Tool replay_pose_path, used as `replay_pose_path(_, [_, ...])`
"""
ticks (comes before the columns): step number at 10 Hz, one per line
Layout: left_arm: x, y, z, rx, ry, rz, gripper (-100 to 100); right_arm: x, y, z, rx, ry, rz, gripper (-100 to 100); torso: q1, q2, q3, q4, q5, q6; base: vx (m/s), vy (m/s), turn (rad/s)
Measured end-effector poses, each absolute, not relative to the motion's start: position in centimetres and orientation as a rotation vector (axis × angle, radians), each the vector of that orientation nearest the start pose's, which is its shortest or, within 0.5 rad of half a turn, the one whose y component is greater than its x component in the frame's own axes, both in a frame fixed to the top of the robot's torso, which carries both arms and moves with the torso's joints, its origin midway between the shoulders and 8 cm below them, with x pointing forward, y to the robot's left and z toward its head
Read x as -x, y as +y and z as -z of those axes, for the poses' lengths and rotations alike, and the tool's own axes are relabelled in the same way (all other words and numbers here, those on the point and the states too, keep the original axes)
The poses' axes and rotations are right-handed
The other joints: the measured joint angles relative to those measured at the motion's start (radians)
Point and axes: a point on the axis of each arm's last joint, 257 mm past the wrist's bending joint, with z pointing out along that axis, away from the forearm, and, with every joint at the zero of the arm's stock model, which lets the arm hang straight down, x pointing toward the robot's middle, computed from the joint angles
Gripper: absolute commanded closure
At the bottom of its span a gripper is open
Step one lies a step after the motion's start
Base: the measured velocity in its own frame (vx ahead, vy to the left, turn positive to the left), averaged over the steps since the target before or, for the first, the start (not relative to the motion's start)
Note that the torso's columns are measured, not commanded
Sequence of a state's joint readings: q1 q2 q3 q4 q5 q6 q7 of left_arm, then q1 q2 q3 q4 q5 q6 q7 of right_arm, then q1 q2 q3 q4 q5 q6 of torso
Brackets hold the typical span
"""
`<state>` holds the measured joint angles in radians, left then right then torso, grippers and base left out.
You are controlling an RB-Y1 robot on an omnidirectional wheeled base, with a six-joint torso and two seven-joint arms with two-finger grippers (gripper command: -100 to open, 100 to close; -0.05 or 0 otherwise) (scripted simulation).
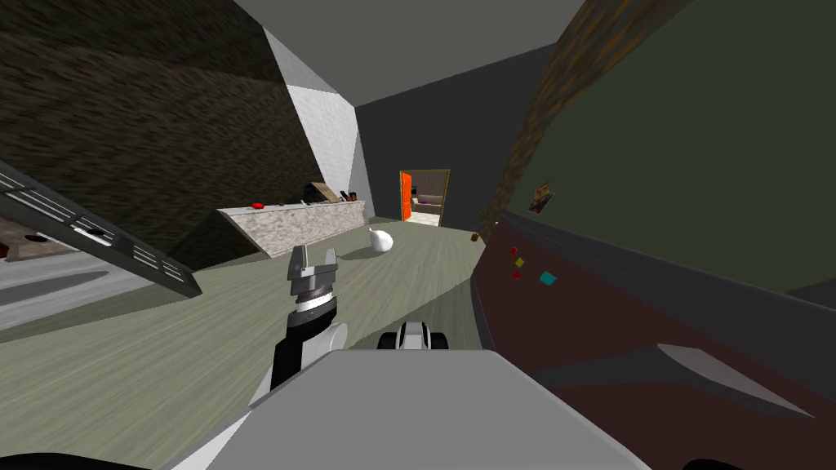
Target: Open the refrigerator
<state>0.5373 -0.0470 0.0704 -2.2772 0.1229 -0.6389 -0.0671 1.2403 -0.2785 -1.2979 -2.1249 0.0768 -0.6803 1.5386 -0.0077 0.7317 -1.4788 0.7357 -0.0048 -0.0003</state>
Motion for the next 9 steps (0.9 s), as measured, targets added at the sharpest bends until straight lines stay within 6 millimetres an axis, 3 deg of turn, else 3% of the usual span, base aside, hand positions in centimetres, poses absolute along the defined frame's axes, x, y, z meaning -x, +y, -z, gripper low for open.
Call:
replay_pose_path(2, [-30.7, 32.3, -3.7, 0.648, 0.437, 1.238, 0, -8.3, -55.8, -11.5, 0.866, 1.164, 1.537, 100, 0.005, 0.0, -0.002, -0.001, 0.003, -0.005, 0.095, -0.029, -0.151])
replay_pose_path(9, [-30.7, 32.3, -3.7, 0.648, 0.437, 1.238, 0, -8.4, -52.2, -10.8, 0.93, 1.078, 1.419, 100, 0.007, 0.005, 0.002, 0.002, 0.005, -0.001, 0.096, -0.029, -0.22])
